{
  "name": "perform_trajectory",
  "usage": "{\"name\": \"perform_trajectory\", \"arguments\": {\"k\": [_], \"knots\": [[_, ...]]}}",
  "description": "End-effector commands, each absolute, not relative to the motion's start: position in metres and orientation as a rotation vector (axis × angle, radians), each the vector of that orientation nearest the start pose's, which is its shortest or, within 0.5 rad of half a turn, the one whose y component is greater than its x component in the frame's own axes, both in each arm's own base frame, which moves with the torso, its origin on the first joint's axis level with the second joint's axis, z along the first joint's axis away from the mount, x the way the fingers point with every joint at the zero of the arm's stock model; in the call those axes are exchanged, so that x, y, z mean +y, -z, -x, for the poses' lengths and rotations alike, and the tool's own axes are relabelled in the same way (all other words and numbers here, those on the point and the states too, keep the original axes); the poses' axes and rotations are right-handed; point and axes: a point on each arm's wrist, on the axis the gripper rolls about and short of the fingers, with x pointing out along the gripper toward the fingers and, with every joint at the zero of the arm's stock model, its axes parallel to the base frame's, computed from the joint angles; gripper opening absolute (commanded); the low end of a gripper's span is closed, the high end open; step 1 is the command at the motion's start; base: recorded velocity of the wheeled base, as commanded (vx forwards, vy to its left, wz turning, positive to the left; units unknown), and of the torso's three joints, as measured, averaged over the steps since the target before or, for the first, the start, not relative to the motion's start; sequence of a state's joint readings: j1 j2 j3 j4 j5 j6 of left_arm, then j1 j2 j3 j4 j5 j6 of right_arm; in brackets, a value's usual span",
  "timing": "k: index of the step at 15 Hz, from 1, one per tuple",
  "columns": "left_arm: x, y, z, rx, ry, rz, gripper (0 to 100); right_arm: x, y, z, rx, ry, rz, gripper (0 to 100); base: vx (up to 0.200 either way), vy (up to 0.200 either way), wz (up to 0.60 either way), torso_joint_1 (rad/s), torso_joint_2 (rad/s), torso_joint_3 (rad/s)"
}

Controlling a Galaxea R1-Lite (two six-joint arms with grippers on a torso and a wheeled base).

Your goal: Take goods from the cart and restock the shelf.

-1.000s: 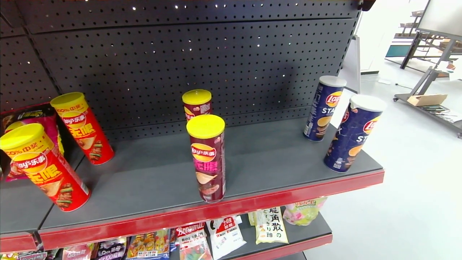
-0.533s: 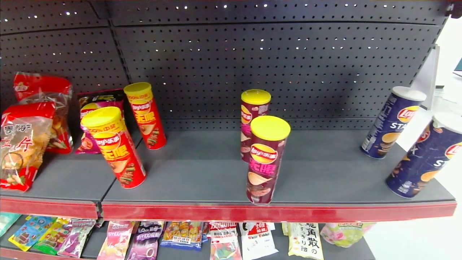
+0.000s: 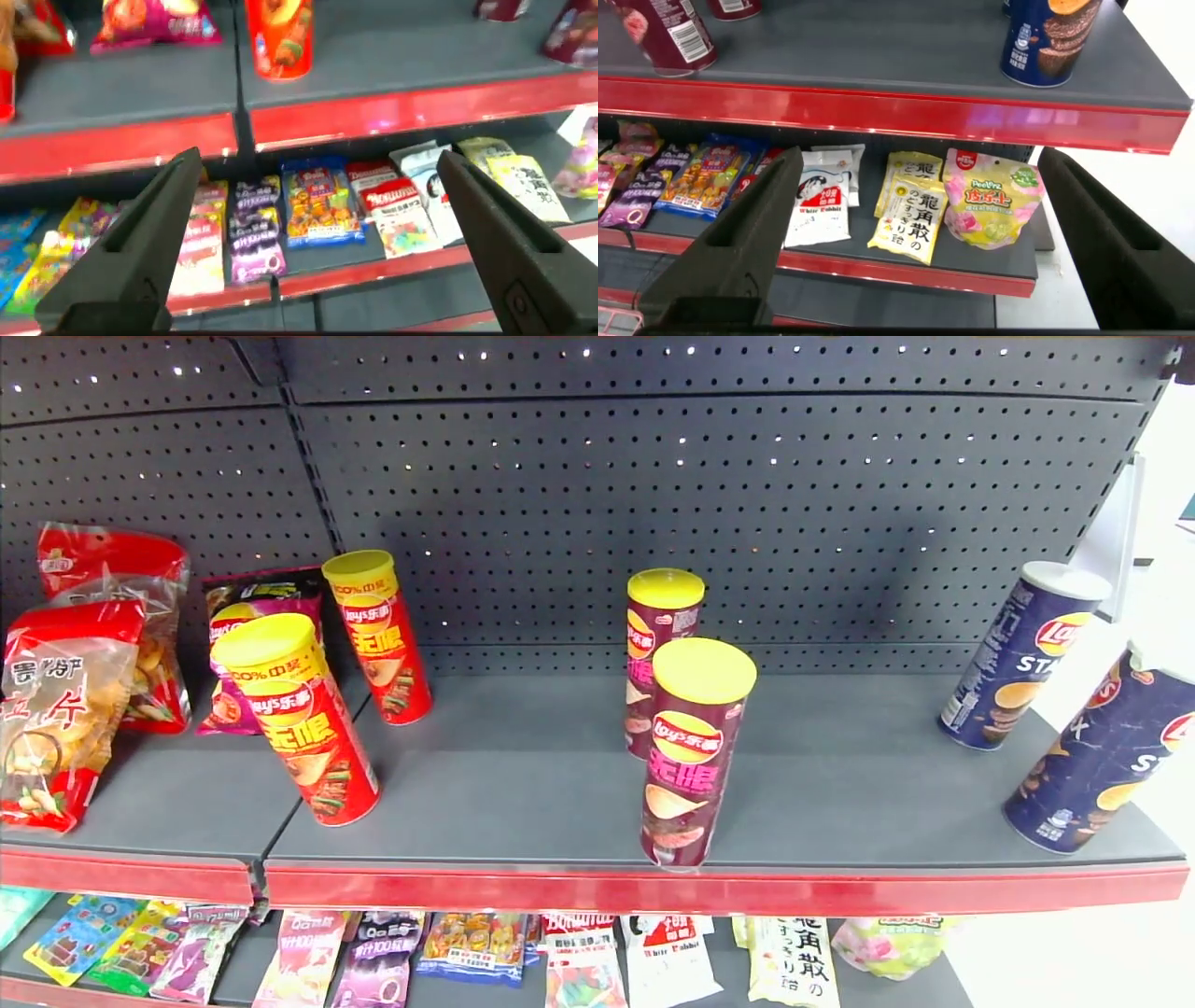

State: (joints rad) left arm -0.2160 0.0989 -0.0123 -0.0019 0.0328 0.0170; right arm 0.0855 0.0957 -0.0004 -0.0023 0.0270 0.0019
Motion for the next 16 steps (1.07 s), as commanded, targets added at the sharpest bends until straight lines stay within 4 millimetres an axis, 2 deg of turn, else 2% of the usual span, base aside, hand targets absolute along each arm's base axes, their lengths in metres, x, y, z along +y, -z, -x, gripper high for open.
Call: {"name": "perform_trajectory", "arguments": {"k": [1,3,4,8,10,14,16], "knots": [[0.0037,-0.0774,0.0147,0.101,0.118,-0.007,100,-0.0007,-0.0779,0.0155,0.094,-0.113,0.001,100,0.0,0.0,0.0,0.0,0.0,0.0],[0.0003,-0.0775,0.0144,0.11,-0.106,0.005,100,-0.0007,-0.0779,0.0155,0.094,-0.113,0.0,100,0.0,0.0,0.0,0.0,0.0,0.0],[0.0001,-0.0775,0.0148,0.106,-0.123,0.007,100,-0.0007,-0.0779,0.0155,0.094,-0.113,0.0,100,0.0,0.0,0.0,0.0,0.0,0.0],[-0.0017,-0.0775,0.0154,0.093,-0.052,0.012,100,-0.0007,-0.0779,0.0156,0.092,-0.113,0.001,100,0.0,0.0,0.0,0.0,0.0,0.0],[-0.0006,-0.0761,0.0205,0.031,0.072,0.003,100,-0.0007,-0.0776,0.0154,0.094,-0.113,0.0,100,0.0,0.0,0.0,0.0,0.0,0.0],[0.0009,-0.0757,0.0227,0.0,-0.038,0.009,100,-0.0007,-0.0781,0.0155,0.092,-0.113,0.0,100,0.0,0.0,0.0,0.0,0.0,0.0],[0.0007,-0.0755,0.0228,0.0,-0.031,0.005,100,-0.0007,-0.0781,0.0155,0.092,-0.113,0.001,100,0.0,0.0,0.0,0.0,0.0,0.0]]}}
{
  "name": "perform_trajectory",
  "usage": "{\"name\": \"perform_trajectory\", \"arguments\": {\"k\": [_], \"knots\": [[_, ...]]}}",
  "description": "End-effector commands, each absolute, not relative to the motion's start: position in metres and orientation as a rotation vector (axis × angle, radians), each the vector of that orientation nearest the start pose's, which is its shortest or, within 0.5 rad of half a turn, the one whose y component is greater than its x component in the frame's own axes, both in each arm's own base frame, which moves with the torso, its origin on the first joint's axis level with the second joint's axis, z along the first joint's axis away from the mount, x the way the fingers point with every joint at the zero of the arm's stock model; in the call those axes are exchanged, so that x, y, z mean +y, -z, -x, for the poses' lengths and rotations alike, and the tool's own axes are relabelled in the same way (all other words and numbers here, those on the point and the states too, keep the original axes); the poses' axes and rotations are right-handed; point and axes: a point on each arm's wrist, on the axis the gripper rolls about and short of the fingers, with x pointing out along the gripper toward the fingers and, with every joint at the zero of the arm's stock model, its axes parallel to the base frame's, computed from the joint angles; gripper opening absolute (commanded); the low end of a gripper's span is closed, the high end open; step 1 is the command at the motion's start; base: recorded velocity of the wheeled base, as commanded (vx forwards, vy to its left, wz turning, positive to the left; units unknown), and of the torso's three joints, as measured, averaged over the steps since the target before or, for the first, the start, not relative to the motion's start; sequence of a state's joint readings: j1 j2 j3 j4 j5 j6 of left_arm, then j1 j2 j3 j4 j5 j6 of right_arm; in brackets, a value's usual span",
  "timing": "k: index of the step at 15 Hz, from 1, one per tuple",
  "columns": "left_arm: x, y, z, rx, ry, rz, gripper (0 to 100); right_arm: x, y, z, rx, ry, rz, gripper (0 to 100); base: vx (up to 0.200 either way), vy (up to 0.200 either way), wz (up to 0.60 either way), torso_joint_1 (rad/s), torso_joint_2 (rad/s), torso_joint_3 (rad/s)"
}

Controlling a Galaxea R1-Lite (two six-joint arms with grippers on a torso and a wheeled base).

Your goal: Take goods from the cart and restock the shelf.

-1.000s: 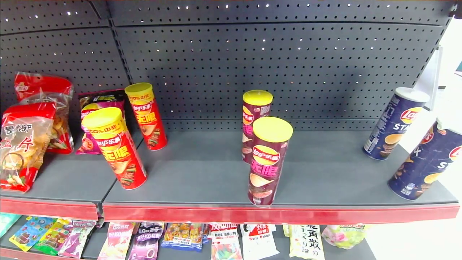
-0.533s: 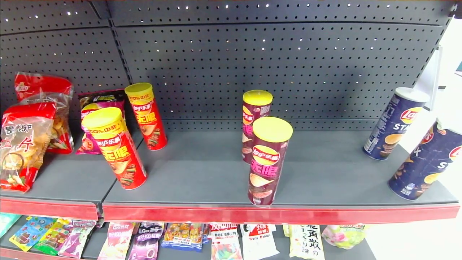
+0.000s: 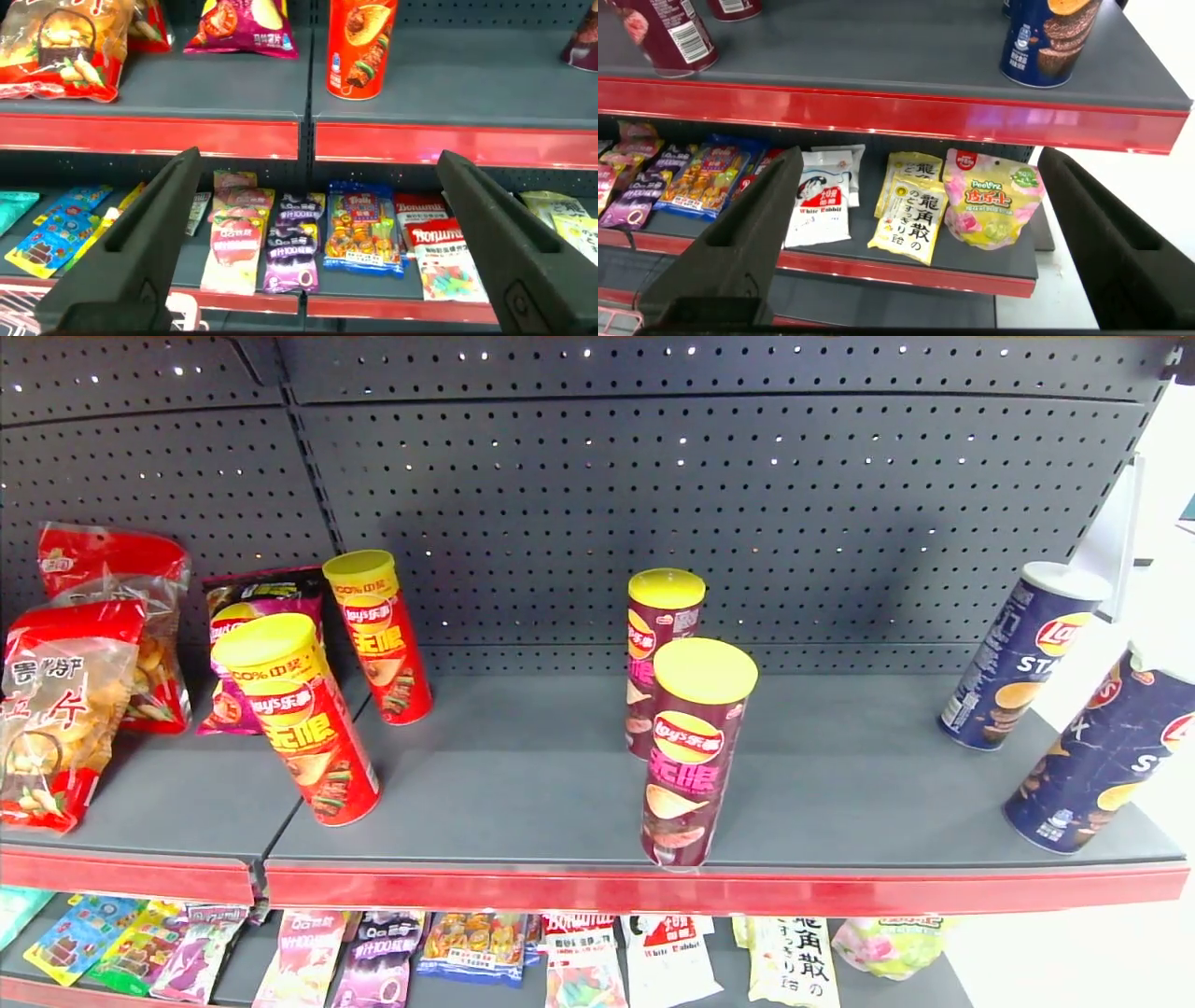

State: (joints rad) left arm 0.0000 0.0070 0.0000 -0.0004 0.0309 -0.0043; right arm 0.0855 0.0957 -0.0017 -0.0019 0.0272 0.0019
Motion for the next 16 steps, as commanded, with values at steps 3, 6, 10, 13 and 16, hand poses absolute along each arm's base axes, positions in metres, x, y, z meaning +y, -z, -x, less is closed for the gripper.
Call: {"name": "perform_trajectory", "arguments": {"k": [3,6,10,13,16], "knots": [[0.001,-0.076,0.023,0.001,-0.031,0.005,100,0.0,-0.086,0.016,0.049,-0.136,-0.022,100,0.0,0.0,0.0,0.0,0.0,0.0],[0.001,-0.075,0.023,0.0,-0.029,0.003,100,-0.001,-0.189,0.015,-0.094,-0.242,-0.145,100,0.0,0.0,0.0,0.0,0.0,0.0],[0.001,-0.076,0.023,-0.002,-0.029,0.003,100,0.013,-0.23,-0.06,0.153,-0.26,0.011,100,0.0,0.0,0.0,0.0,0.0,0.0],[0.001,-0.076,0.023,-0.002,-0.029,0.003,100,0.032,-0.228,-0.111,0.263,-0.34,0.079,100,0.0,0.0,0.0,0.0,0.0,0.0],[0.001,-0.076,0.023,-0.002,-0.029,0.003,100,0.046,-0.214,-0.147,0.37,-0.372,0.095,100,0.0,0.0,0.0,0.0,0.0,0.0]]}}
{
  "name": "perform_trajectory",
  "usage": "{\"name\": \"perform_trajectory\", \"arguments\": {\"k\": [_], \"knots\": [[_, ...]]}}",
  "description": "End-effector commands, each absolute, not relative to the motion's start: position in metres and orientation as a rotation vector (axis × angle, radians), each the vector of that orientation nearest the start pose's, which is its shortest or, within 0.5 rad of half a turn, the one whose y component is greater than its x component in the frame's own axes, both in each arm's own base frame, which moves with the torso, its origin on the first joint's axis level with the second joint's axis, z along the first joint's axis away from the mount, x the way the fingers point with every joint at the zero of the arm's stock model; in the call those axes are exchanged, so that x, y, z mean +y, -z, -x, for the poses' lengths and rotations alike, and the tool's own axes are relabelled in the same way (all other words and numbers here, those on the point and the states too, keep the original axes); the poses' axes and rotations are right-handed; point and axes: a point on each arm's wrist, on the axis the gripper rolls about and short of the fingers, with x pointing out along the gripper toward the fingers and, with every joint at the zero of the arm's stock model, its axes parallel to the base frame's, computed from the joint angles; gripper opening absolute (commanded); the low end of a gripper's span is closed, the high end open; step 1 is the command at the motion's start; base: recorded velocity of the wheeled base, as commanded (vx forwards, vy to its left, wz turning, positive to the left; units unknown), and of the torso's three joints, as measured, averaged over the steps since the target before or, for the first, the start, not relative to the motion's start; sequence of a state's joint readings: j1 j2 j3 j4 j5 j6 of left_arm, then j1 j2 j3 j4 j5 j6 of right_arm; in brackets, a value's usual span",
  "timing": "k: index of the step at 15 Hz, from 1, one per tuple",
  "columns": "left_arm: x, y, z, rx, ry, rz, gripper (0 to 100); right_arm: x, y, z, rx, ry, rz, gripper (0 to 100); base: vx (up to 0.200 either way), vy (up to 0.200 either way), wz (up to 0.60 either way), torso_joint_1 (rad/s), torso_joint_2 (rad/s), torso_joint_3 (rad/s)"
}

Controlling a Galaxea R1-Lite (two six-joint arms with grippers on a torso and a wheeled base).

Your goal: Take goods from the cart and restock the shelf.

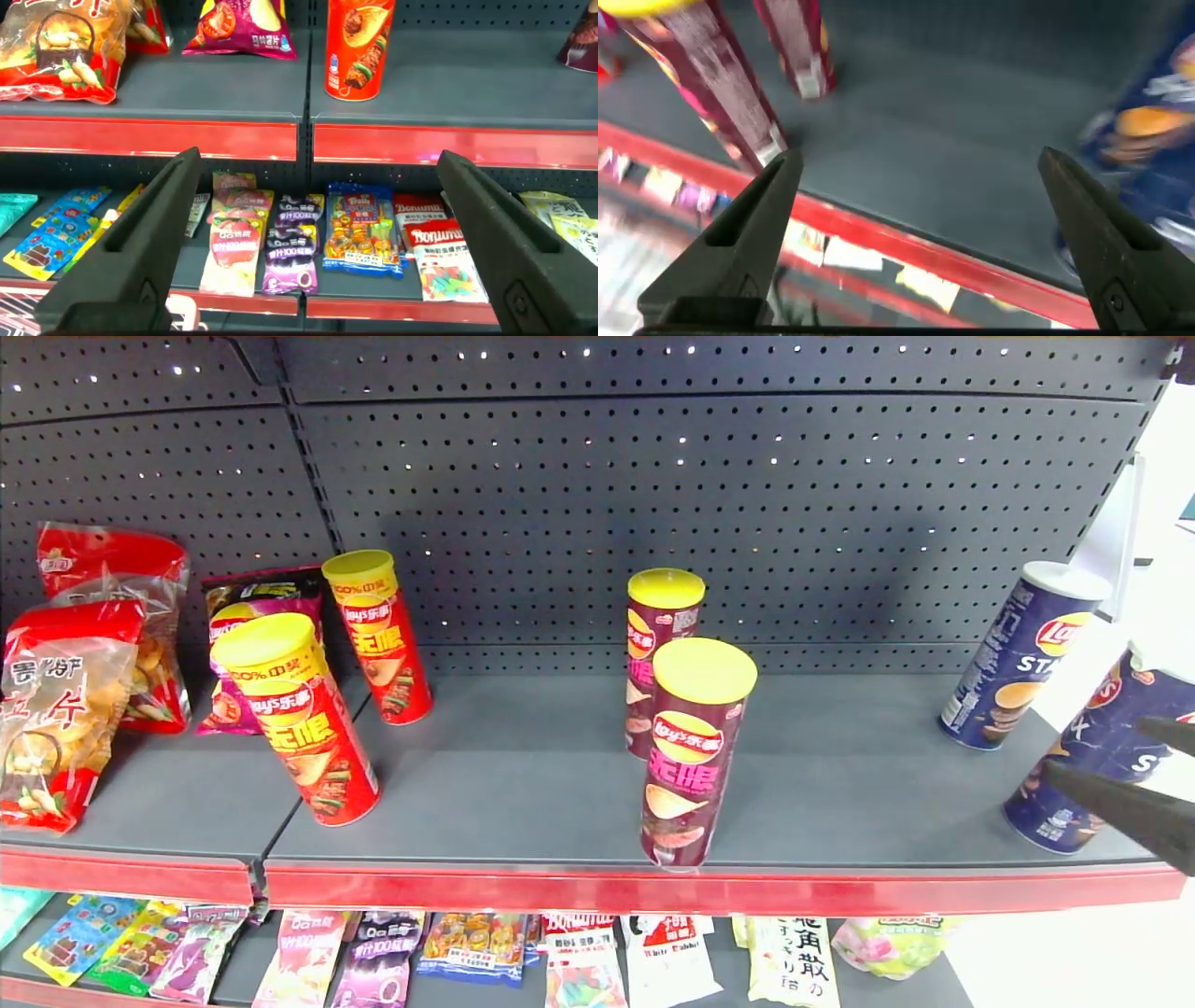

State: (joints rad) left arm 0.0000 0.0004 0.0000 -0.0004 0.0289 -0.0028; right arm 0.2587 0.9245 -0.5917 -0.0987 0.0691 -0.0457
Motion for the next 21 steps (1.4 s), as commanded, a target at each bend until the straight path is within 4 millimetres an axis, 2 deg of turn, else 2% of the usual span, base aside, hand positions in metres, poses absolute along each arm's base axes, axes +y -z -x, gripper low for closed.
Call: {"name": "perform_trajectory", "arguments": {"k": [1,5,9,11,14,16,19,21], "knots": [[0.001,-0.075,0.023,0.0,-0.029,0.003,100,0.049,-0.21,-0.153,0.398,-0.377,0.098,100,0.0,0.0,0.0,0.0,0.0,0.0],[0.001,-0.075,0.023,0.0,-0.029,0.003,100,0.078,-0.189,-0.169,0.478,-0.47,0.114,100,0.0,0.0,0.0,0.0,0.0,0.0],[0.001,-0.076,0.023,-0.002,-0.029,0.003,100,0.094,-0.163,-0.194,0.575,-0.394,0.181,100,0.0,0.0,0.0,0.0,0.0,0.0],[0.001,-0.075,0.023,0.0,-0.029,0.003,100,0.107,-0.153,-0.197,0.606,-0.419,0.222,100,0.0,0.0,0.0,0.0,0.0,0.0],[0.001,-0.075,0.023,0.0,-0.029,0.003,100,0.127,-0.143,-0.213,0.631,-0.4,0.268,100,0.0,0.0,0.0,0.0,0.0,0.0],[0.001,-0.075,0.023,0.0,-0.029,0.003,100,0.135,-0.143,-0.226,0.628,-0.387,0.273,100,0.0,0.0,0.0,0.0,0.0,0.0],[0.001,-0.075,0.023,0.0,-0.029,0.003,100,0.142,-0.14,-0.24,0.632,-0.375,0.275,100,0.0,0.0,0.0,0.0,0.0,0.0],[0.001,-0.075,0.023,0.0,-0.029,0.003,100,0.142,-0.14,-0.24,0.632,-0.375,0.275,100,0.0,0.0,0.0,0.0,0.0,0.0]]}}
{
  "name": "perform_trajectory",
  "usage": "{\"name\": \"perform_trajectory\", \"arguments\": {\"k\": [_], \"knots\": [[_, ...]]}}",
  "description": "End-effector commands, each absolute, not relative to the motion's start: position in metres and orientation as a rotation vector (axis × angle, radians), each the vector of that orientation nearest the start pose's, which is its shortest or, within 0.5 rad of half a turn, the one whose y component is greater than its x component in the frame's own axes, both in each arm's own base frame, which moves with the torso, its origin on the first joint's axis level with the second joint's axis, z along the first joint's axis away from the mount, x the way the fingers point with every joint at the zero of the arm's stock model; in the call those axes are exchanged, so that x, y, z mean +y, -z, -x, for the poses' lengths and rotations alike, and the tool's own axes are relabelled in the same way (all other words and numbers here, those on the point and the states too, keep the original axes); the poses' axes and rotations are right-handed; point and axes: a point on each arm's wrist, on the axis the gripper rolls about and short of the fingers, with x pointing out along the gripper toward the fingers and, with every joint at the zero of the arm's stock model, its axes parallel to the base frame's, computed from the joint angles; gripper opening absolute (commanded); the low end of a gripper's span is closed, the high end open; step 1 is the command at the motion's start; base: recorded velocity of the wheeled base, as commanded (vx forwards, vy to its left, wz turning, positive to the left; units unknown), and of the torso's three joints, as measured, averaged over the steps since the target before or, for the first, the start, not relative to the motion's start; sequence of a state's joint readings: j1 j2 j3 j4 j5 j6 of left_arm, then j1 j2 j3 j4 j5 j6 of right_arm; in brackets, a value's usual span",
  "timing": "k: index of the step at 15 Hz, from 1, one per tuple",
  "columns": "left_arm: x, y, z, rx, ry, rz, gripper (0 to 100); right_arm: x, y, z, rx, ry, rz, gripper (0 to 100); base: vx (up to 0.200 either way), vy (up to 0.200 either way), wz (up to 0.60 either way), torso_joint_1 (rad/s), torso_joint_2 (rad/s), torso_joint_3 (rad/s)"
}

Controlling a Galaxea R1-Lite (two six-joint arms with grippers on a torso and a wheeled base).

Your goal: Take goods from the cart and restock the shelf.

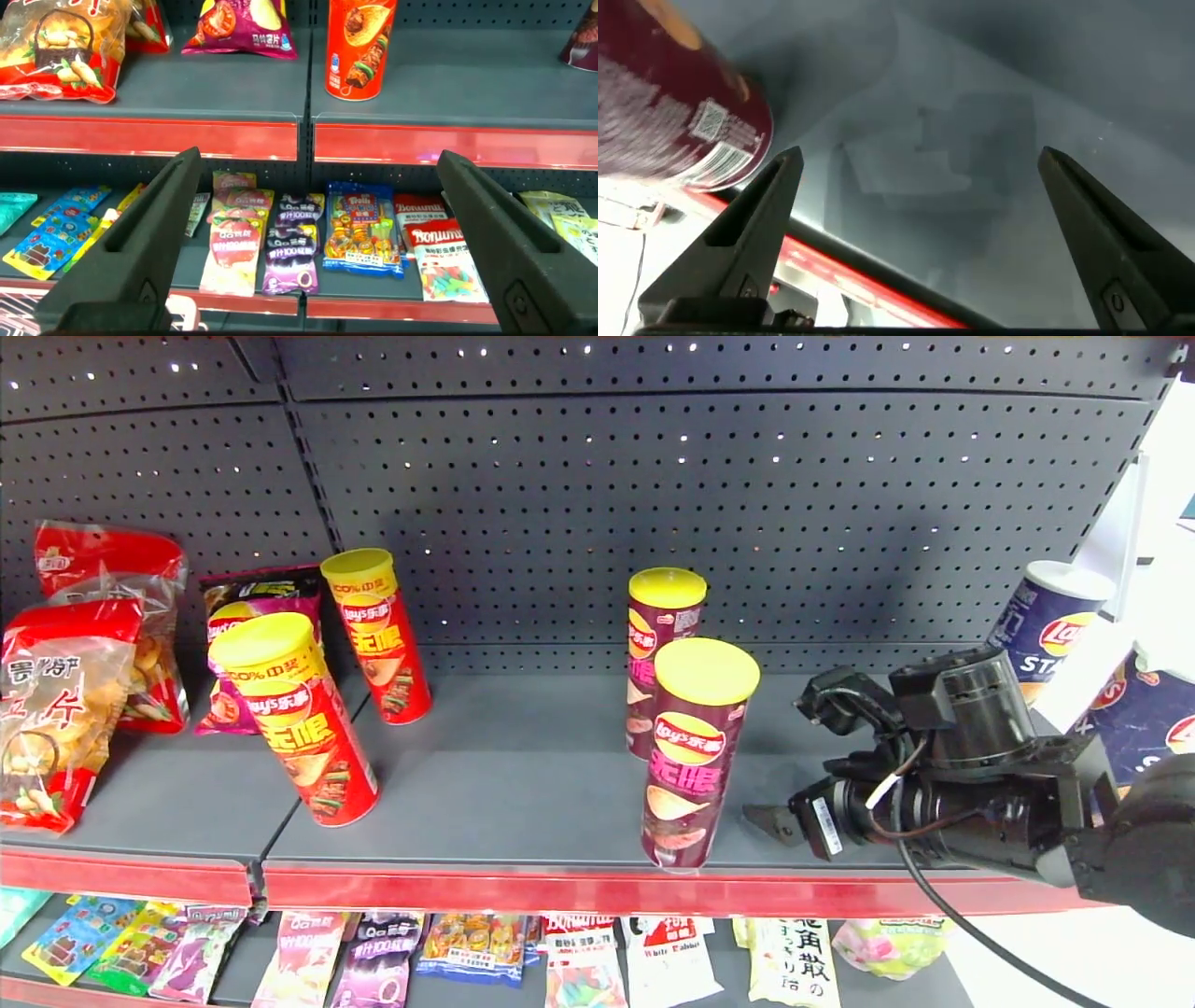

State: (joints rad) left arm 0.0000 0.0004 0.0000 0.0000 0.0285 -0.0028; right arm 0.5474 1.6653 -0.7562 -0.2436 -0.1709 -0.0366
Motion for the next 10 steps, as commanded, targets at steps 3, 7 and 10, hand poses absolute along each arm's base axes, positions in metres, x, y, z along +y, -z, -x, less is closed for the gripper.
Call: {"name": "perform_trajectory", "arguments": {"k": [3,7,10], "knots": [[0.001,-0.075,0.023,0.0,-0.029,0.003,100,0.149,-0.137,-0.249,0.638,-0.378,0.282,100,0.0,0.0,0.0,0.0,0.0,0.0],[0.001,-0.076,0.023,-0.002,-0.029,0.003,100,0.155,-0.134,-0.249,0.646,-0.396,0.294,100,0.0,0.0,0.0,0.0,0.0,0.0],[0.001,-0.075,0.023,0.0,-0.029,0.003,100,0.159,-0.134,-0.253,0.639,-0.4,0.294,100,0.0,0.0,0.0,0.0,0.0,0.0]]}}
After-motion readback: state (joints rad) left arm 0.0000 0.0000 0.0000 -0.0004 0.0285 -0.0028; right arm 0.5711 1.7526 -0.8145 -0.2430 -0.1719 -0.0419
